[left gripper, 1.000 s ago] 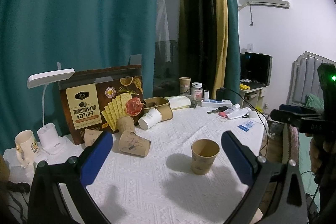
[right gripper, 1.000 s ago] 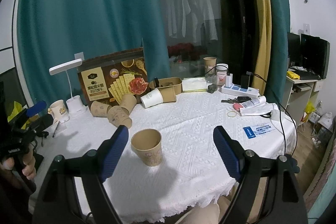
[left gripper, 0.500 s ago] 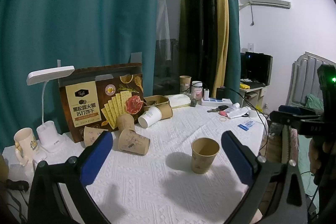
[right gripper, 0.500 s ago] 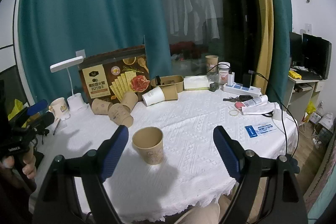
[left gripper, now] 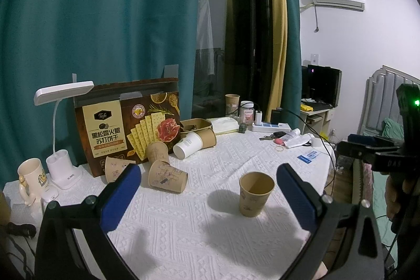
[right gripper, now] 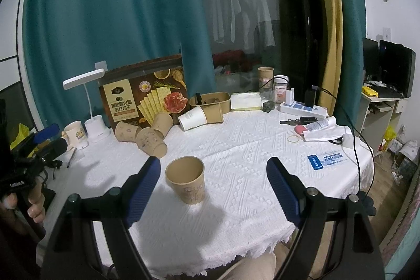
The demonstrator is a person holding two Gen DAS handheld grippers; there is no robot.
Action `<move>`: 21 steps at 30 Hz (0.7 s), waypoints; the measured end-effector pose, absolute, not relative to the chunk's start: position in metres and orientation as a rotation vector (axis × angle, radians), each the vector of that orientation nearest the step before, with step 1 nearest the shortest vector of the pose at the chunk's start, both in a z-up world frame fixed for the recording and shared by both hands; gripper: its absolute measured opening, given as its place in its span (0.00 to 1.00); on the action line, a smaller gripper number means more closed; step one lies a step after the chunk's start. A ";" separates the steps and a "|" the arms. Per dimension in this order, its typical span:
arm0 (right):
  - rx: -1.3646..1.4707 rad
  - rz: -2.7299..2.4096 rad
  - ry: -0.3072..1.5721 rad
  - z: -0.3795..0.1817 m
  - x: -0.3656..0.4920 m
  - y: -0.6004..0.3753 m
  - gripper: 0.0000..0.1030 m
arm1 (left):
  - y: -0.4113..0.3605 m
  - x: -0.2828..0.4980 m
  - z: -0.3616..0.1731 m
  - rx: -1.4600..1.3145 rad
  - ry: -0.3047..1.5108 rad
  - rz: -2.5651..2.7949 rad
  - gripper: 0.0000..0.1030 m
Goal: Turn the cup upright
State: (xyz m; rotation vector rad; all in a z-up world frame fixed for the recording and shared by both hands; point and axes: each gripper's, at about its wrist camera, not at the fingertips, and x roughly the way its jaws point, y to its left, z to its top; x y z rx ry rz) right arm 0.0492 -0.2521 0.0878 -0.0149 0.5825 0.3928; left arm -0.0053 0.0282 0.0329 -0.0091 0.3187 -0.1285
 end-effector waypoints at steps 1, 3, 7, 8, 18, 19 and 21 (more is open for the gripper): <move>-0.015 0.393 0.583 0.088 0.049 -0.252 0.79 | 0.028 -0.005 0.033 -0.009 0.319 -0.128 1.00; -0.016 0.394 0.581 0.088 0.050 -0.252 0.79 | 0.028 -0.005 0.033 -0.009 0.318 -0.128 1.00; -0.016 0.398 0.583 0.085 0.048 -0.251 0.79 | 0.029 -0.006 0.033 -0.010 0.319 -0.126 1.00; -0.016 0.399 0.582 0.085 0.047 -0.251 0.79 | 0.029 -0.006 0.032 -0.010 0.319 -0.126 1.00; -0.016 0.398 0.585 0.085 0.049 -0.250 0.79 | 0.030 -0.008 0.031 -0.013 0.321 -0.123 1.00; -0.016 0.397 0.587 0.084 0.048 -0.250 0.79 | 0.030 -0.007 0.031 -0.012 0.320 -0.123 1.00; -0.015 0.399 0.586 0.084 0.047 -0.250 0.79 | 0.030 -0.007 0.031 -0.011 0.320 -0.122 1.00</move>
